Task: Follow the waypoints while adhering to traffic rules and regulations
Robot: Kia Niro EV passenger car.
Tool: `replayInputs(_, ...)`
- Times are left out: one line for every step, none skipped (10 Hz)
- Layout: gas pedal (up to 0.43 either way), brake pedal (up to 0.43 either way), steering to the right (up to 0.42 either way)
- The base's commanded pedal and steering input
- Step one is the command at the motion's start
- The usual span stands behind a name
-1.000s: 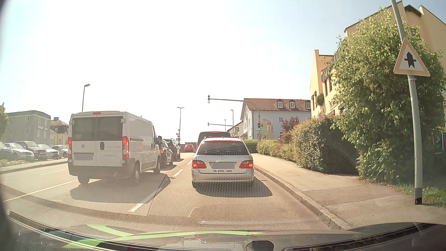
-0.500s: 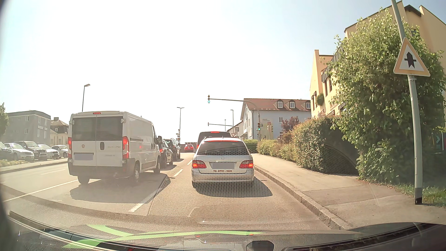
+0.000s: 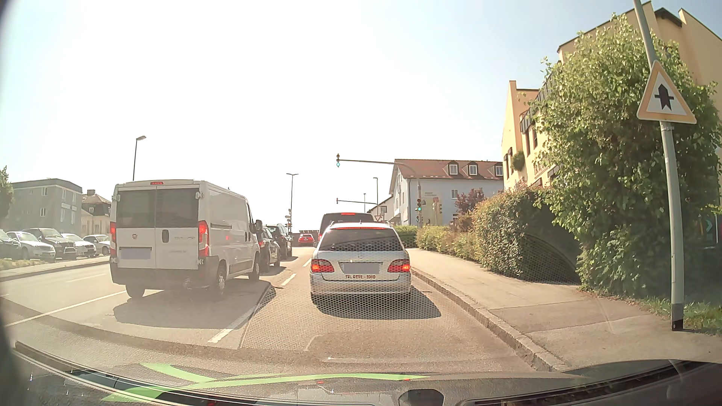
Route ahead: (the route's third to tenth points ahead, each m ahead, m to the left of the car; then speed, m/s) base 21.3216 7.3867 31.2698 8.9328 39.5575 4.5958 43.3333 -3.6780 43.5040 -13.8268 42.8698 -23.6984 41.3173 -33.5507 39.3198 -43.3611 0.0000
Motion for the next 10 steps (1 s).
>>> replayInputs(0.0, 0.207, -0.015)
replayInputs(0.0, 0.207, -0.015)
replayInputs(0.0, 0.207, -0.015)
replayInputs(0.0, 0.207, -0.015)
replayInputs(0.0, 0.207, -0.014)
replayInputs(0.0, 0.207, -0.014)
replayInputs(0.0, 0.207, -0.015)
replayInputs(0.0, 0.207, -0.014)
replayInputs(0.0, 0.207, -0.014)
replayInputs(0.0, 0.207, -0.015)
